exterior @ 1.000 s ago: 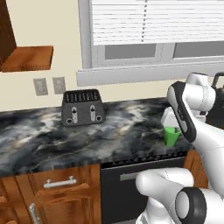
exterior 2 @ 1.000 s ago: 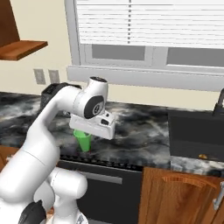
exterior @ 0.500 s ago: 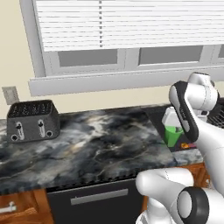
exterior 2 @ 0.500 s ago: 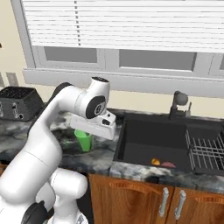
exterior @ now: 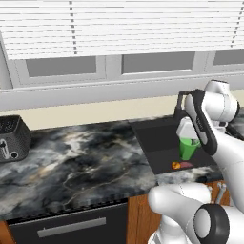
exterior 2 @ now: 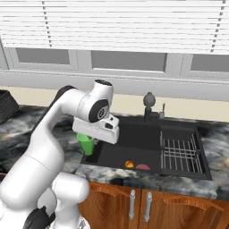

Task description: Pick the cup and glass cup and place them in the sink. Then turn on the water.

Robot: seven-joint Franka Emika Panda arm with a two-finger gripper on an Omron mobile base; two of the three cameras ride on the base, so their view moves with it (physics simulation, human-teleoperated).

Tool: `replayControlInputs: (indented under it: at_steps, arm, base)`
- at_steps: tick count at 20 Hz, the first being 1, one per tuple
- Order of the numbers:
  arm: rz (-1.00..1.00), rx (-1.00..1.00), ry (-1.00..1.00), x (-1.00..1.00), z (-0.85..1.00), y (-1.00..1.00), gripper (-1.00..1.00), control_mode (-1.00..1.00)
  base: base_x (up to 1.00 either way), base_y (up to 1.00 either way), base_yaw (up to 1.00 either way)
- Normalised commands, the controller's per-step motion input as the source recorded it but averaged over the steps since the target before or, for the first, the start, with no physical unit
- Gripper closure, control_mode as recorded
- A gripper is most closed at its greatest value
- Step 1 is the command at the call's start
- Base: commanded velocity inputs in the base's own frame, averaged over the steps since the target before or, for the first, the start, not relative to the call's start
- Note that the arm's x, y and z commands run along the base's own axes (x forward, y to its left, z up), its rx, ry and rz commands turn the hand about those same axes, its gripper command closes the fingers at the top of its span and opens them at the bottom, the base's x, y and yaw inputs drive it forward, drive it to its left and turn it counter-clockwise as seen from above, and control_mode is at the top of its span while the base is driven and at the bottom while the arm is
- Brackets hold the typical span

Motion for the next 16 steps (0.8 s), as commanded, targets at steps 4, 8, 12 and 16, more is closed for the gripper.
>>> replayControlInputs:
  at_steps: [4,8,12,16]
  arm:
    - [-0.01,0.05,0.0,0.0,-0.09,-0.15,1.0,-1.0]
    - [0.0,-0.01,0.0,0.13,-0.06,0.08,1.0,-1.0]
    - [-0.05,-0.12,0.0,0.35,-0.16,0.4,1.0,-1.0]
    - [-0.09,-0.16,0.07,0.76,-0.3,0.18,1.0,-1.0]
  base:
    - [0.0,0.0,0.0]
    - [0.0,0.0,0.0]
    - [0.0,0.0,0.0]
    - [0.0,0.0,0.0]
